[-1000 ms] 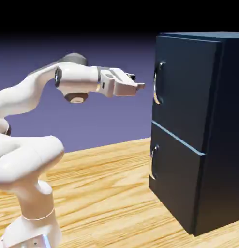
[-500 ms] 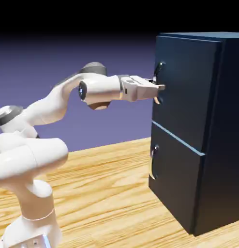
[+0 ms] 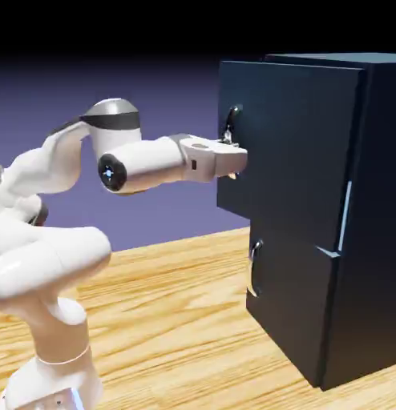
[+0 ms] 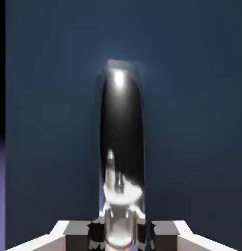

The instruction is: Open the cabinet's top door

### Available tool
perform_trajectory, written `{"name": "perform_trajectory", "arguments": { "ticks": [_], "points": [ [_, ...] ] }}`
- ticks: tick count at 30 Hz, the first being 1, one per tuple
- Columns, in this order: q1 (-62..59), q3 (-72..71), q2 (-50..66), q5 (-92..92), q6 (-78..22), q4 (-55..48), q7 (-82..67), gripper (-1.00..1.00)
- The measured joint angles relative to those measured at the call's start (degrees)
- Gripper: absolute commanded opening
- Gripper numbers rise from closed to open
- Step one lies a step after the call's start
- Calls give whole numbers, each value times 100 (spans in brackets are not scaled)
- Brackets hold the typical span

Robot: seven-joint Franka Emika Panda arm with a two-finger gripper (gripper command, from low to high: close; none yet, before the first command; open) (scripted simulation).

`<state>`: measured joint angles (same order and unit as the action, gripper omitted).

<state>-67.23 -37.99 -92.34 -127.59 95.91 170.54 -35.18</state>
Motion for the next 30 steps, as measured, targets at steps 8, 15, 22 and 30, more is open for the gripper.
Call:
{"name": "perform_trajectory", "arguments": {
  "ticks": [8, 15, 22, 30],
  "points": [
    [-711, 1447, 1192, 1464, -1994, -2, -1072, -100],
    [-1259, 2218, 2646, 2828, -3344, -511, -2118, -100],
    [-1532, 2585, 4100, 4052, -4221, -1281, -3082, -100],
    [-1583, 2780, 5761, 5342, -4931, -2446, -4035, -100]
  ]
}}
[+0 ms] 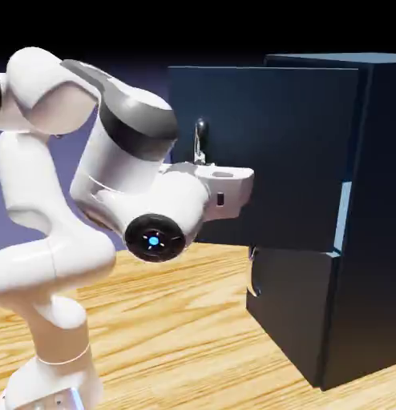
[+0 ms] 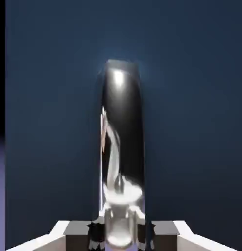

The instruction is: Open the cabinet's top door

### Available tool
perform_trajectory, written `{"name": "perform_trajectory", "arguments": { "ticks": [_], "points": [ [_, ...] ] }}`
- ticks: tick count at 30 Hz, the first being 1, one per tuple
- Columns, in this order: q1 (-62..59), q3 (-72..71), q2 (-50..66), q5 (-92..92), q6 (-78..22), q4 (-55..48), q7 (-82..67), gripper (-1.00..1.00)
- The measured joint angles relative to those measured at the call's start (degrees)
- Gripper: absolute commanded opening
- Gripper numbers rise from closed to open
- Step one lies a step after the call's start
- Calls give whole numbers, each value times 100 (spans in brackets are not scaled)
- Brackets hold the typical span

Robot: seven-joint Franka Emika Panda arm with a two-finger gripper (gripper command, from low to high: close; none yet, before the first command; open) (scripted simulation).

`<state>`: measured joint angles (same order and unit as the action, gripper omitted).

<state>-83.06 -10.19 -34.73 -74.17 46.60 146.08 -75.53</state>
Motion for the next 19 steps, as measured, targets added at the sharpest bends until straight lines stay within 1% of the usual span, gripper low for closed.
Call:
{"name": "perform_trajectory", "arguments": {
  "ticks": [9, 17, 18, 19],
  "points": [
    [156, 39, 1866, 1275, -723, -1698, -790, -100],
    [335, -93, 3349, 2112, -1375, -3352, -1158, -100],
    [356, -99, 3442, 2159, -1419, -3464, -1173, 100],
    [357, -99, 3442, 2154, -1415, -3464, -1169, 100]
  ]
}}
